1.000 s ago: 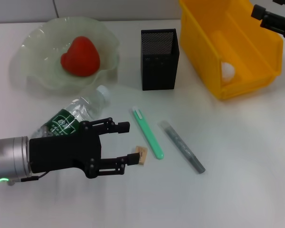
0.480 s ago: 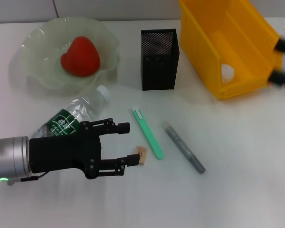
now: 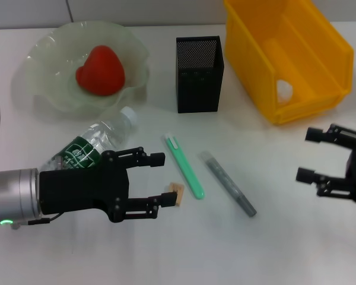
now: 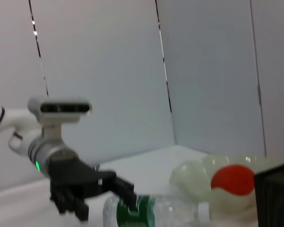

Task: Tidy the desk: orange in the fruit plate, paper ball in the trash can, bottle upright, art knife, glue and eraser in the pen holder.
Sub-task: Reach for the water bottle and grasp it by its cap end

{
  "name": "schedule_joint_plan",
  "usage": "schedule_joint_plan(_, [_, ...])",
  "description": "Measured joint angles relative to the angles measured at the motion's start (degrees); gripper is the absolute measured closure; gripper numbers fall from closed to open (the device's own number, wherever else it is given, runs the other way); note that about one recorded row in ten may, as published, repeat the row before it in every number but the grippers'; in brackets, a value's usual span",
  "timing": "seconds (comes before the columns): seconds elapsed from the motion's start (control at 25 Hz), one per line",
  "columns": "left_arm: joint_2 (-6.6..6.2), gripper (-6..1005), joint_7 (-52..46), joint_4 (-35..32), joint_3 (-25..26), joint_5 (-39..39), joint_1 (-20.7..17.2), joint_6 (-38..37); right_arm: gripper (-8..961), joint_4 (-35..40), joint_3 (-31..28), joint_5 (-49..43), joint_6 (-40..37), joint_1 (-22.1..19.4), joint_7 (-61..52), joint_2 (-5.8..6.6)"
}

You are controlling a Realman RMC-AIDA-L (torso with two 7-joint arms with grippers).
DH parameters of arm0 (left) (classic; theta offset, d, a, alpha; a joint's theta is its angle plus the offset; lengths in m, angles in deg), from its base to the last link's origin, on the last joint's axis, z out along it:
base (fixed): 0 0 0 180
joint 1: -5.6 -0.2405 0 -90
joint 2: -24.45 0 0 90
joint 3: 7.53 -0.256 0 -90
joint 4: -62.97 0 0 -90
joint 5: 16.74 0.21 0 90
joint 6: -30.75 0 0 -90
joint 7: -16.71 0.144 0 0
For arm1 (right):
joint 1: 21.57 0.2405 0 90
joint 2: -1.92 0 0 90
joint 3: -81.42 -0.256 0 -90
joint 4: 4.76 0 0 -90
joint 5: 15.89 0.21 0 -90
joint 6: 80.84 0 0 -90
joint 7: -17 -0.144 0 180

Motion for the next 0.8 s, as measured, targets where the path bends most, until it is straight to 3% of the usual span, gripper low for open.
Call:
schedule_joint_plan(0.36, [0.23,218,-1.48,0.0,0.0,0.02,0.73,0.35,137,-3.39,0.06,-3.23,6.49,1.58,4.67,-1.69])
schedule_joint_plan(0.56, [0.35,219,-2.27,-0.17,1.05,-0.44,1.01,0.22,137,-3.45,0.06,-3.49,6.39,1.66,4.86,-1.73])
schedule_joint_plan(0.64, [0.63,219,-8.01,-0.47,4.77,-0.9,2.94,2.4,137,-3.47,0.06,-3.51,6.34,1.65,4.88,-1.75])
schedule_joint_plan(0.8, [0.6,219,-11.93,-0.86,6.11,-1.04,4.11,4.8,137,-3.48,0.07,-3.61,6.34,1.59,5.0,-1.77])
